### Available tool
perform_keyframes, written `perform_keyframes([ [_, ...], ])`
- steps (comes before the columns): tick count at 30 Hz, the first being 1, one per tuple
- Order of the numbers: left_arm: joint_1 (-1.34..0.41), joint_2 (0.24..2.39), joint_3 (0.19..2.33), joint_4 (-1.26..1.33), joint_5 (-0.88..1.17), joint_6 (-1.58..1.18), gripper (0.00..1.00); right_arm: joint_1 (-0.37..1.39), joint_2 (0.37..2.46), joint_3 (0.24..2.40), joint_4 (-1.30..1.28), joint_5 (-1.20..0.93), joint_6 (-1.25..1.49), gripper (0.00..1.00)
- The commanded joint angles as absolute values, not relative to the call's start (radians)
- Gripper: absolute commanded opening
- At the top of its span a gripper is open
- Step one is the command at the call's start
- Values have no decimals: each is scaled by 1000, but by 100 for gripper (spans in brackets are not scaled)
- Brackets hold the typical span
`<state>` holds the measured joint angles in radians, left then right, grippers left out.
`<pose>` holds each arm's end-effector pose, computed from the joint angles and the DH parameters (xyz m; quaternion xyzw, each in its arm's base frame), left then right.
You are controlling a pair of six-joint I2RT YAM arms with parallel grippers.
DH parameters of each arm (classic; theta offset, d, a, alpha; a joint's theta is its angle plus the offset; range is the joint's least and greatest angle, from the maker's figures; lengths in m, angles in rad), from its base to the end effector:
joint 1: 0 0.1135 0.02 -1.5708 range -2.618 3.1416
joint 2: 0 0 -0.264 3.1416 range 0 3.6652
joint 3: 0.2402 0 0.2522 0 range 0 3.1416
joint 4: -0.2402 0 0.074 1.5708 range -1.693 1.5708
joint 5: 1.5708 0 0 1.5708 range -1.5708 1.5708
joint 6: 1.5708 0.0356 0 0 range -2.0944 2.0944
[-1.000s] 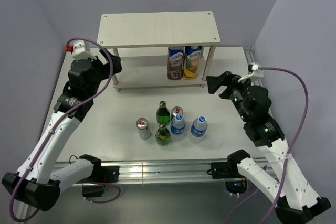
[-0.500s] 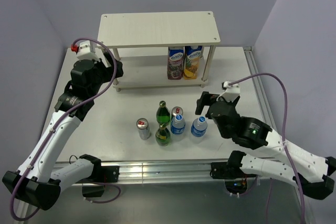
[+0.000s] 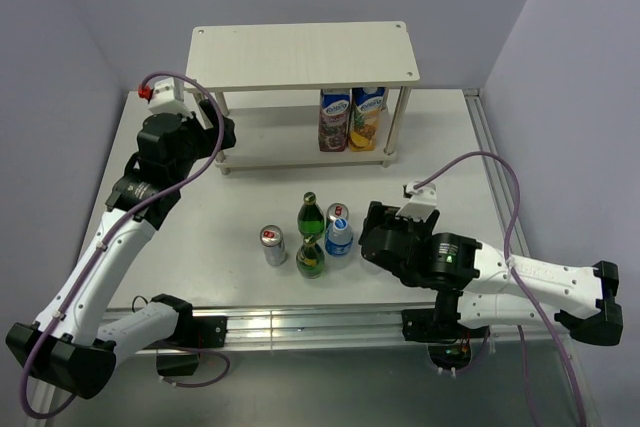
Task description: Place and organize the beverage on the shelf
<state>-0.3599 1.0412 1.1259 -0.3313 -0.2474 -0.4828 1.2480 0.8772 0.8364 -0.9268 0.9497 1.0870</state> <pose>0.2191 -0.0732 0.3954 -0.1238 0.7765 -0.1607 0.5965 0.0757 0.1351 0.2885 0.0671 0.8574 0.0717 0.5052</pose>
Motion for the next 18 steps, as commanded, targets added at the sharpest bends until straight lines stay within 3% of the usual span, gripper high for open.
perform_keyframes([
  [1, -360, 1043, 1129, -333, -227, -465, 94, 1258, 864, 816, -974, 973, 1210, 100],
  [18, -368, 1046, 1124, -337, -229, -465, 93, 1379, 965, 640, -945, 991, 1473, 100],
])
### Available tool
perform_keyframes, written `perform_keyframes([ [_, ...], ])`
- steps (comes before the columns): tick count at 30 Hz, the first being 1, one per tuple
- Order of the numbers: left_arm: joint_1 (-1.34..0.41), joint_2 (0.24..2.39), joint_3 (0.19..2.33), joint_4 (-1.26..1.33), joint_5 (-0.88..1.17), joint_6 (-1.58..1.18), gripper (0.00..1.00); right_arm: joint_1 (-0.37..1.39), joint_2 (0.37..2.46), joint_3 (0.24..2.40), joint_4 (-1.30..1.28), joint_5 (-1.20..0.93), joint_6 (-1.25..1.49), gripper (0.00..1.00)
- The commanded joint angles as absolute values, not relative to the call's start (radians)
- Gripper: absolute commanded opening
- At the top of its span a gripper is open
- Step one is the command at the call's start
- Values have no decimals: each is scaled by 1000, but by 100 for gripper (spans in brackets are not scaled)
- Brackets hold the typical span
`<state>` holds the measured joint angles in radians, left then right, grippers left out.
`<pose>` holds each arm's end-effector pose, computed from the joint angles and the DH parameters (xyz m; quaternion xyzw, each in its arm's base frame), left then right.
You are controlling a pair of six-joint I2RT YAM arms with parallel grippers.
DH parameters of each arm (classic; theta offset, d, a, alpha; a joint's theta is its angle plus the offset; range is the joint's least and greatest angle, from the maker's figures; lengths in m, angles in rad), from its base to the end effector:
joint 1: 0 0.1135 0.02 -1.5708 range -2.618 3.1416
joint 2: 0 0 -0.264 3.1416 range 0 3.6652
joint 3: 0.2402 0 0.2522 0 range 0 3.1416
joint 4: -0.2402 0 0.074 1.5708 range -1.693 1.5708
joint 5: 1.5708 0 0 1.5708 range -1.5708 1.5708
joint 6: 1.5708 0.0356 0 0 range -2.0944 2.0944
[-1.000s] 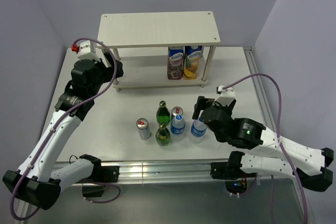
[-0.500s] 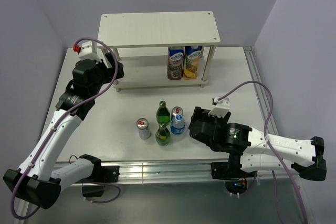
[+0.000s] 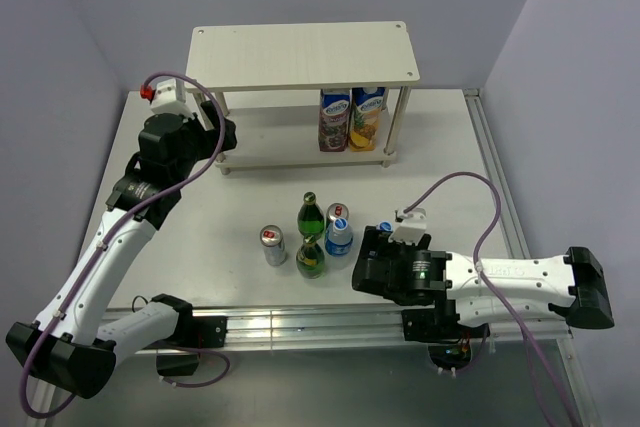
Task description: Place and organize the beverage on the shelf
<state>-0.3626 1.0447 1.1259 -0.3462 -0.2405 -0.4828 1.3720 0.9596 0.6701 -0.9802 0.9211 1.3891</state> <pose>0.2195 -0.0742 0.3930 -0.1201 0.7828 -0.1605 0.5891 0.0572 0.1402 0.2260 0.0742 0.8851 0.0488 0.4569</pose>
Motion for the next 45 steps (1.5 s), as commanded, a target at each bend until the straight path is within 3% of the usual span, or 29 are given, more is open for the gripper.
perform_keyframes([
  [1, -370, 1045, 1126, -336, -230, -465, 93, 1378, 977, 631, -945, 1009, 1485, 100],
  [6, -380, 1048, 1126, -342, -236, -463, 93, 1379, 1020, 627, -928, 1080, 1537, 99],
  [8, -380, 1048, 1129, -339, -236, -463, 93, 1378, 1045, 640, -907, 1117, 1519, 93],
  [12, -382, 1046, 1127, -348, -252, -462, 93, 1378, 1094, 666, -900, 1154, 1516, 51],
  [14, -387, 1045, 1129, -347, -253, -460, 93, 1379, 1120, 686, -907, 1164, 1514, 41],
  [16, -387, 1043, 1129, -347, -256, -460, 93, 1379, 1123, 721, -939, 1167, 1496, 14],
  [18, -387, 1045, 1134, -351, -256, -460, 93, 1379, 1114, 797, -992, 1181, 1470, 7],
  [24, -387, 1043, 1141, -364, -261, -463, 93, 1379, 1036, 1132, -1071, 1299, 1196, 1],
  [26, -387, 1042, 1141, -364, -261, -463, 93, 1367, 1005, 1242, -952, 1325, 871, 0],
  [28, -387, 1042, 1141, -367, -258, -465, 93, 1335, 976, 1287, -671, 1280, 512, 0],
  [30, -387, 1042, 1144, -370, -262, -463, 93, 1249, 966, 1347, -480, 1153, 373, 0],
  [33, -387, 1035, 1146, -376, -276, -462, 93, 1123, 1008, 1477, -401, 1051, 238, 0],
  [39, -387, 1031, 1144, -376, -272, -460, 93, 898, 1280, 1820, -387, 855, 62, 0],
  [45, -387, 1028, 1144, -376, -268, -460, 93, 720, 1611, 2330, -515, 750, 11, 0],
])
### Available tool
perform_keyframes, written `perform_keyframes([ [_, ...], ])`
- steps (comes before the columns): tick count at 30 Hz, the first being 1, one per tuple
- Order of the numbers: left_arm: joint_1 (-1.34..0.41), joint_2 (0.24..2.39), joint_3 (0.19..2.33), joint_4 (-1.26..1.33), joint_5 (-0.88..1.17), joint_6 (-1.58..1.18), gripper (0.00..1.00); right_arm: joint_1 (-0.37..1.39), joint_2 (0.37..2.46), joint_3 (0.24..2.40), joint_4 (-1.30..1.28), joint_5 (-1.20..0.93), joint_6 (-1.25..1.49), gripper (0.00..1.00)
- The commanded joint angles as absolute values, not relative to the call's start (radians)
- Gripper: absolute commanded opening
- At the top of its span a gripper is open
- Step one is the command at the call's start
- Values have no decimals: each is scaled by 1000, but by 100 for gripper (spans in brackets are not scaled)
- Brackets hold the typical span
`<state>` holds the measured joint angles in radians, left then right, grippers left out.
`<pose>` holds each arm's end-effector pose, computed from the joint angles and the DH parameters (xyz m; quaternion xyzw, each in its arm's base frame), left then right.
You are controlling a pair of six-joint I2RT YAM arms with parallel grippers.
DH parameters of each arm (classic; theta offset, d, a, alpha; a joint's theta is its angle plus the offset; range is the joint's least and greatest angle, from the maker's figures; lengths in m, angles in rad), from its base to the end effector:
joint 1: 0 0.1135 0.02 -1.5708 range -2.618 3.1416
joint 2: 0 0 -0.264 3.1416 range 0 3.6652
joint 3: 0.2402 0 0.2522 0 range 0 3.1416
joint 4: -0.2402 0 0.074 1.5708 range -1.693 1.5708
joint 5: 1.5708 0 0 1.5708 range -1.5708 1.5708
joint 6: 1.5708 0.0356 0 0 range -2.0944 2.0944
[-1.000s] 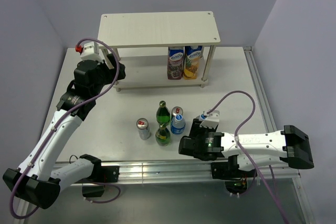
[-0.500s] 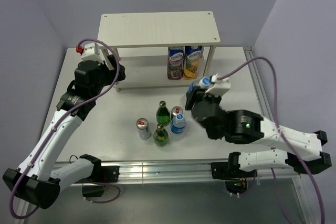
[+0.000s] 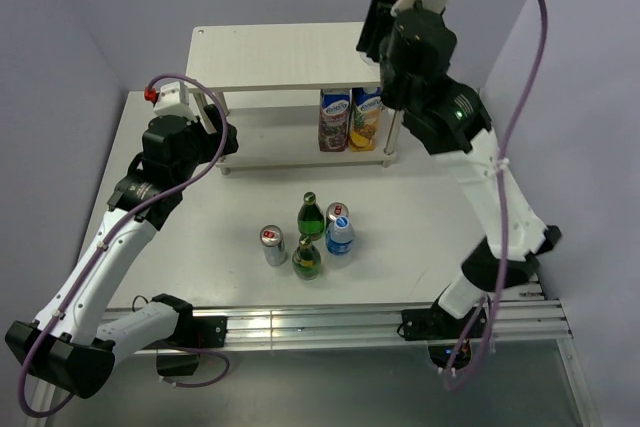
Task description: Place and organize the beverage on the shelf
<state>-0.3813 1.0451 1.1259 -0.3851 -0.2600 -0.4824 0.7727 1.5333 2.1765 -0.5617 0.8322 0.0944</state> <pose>0.2171 -0.0772 0.3889 -0.1170 0.7944 -0.1507 0.5766 0.2101 0.1681 0.5802 0.0741 0.6835 0.0340 0.7254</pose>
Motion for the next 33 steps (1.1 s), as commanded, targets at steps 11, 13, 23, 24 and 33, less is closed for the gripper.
perform_keyframes([
  [11, -387, 1031, 1149, -379, -255, -463, 93, 526, 1749, 2471, -630, 549, 166, 0],
  [13, -385, 1031, 1150, -382, -252, -463, 93, 525, 1770, 2490, -646, 540, 161, 0],
  [23, -380, 1029, 1154, -385, -252, -465, 93, 477, 1804, 2459, -692, 476, 207, 19],
  [24, -380, 1029, 1151, -387, -252, -465, 93, 476, 1807, 2453, -693, 474, 207, 24],
  [33, -380, 1039, 1155, -391, -252, -465, 93, 474, 1807, 2382, -664, 479, 207, 91],
])
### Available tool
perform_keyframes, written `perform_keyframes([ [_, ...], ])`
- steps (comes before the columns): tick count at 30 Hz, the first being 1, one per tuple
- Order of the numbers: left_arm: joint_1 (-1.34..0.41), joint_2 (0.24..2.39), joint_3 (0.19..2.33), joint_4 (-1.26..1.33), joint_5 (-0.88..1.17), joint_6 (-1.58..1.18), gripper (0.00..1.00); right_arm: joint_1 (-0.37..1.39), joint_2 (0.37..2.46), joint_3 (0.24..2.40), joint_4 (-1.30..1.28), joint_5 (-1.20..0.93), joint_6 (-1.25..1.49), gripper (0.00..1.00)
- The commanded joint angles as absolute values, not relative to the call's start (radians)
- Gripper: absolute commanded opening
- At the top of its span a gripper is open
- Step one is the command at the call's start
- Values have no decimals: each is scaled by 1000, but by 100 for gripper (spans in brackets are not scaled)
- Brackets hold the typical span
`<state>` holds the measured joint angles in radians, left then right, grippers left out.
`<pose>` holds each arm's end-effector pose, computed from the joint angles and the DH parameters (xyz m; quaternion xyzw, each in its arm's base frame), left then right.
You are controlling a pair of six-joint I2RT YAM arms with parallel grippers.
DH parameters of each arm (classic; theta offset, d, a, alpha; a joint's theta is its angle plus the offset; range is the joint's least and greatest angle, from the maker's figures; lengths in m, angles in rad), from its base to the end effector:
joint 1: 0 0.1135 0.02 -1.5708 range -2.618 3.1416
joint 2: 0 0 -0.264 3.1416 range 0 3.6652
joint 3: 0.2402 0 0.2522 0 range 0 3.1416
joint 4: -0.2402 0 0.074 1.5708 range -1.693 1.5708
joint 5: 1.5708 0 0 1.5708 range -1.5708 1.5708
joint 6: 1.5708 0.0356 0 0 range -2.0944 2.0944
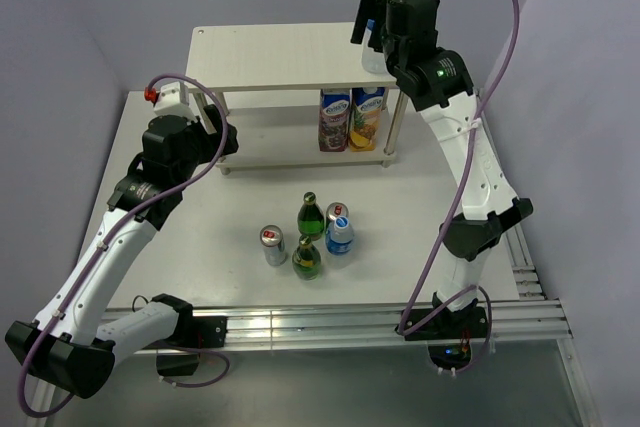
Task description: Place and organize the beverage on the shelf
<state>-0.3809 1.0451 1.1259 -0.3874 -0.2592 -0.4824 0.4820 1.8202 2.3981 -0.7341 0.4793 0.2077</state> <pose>0.2171 -0.0771 0.3887 -0.1168 0.7951 -0.1504 0.5758 0.3283 0.1532 0.5370 0.0518 0.7525 0.0436 0.6550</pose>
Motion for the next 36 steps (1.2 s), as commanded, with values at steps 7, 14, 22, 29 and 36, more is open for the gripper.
perform_keyframes([
  [7, -380, 1040, 1155, -391, -255, -465, 93, 476, 1752, 2277, -621, 486, 225, 91],
  [14, -380, 1043, 1155, -391, -250, -466, 93, 492, 1599, 2047, -588, 524, 261, 92],
  [22, -380, 1042, 1155, -391, -249, -466, 93, 541, 1364, 1777, -552, 565, 316, 93],
  [29, -380, 1046, 1152, -391, -252, -466, 93, 783, 1089, 1329, -462, 545, 362, 93],
  [36, -380, 1043, 1154, -391, -255, -468, 93, 1248, 821, 912, -400, 791, 540, 95],
])
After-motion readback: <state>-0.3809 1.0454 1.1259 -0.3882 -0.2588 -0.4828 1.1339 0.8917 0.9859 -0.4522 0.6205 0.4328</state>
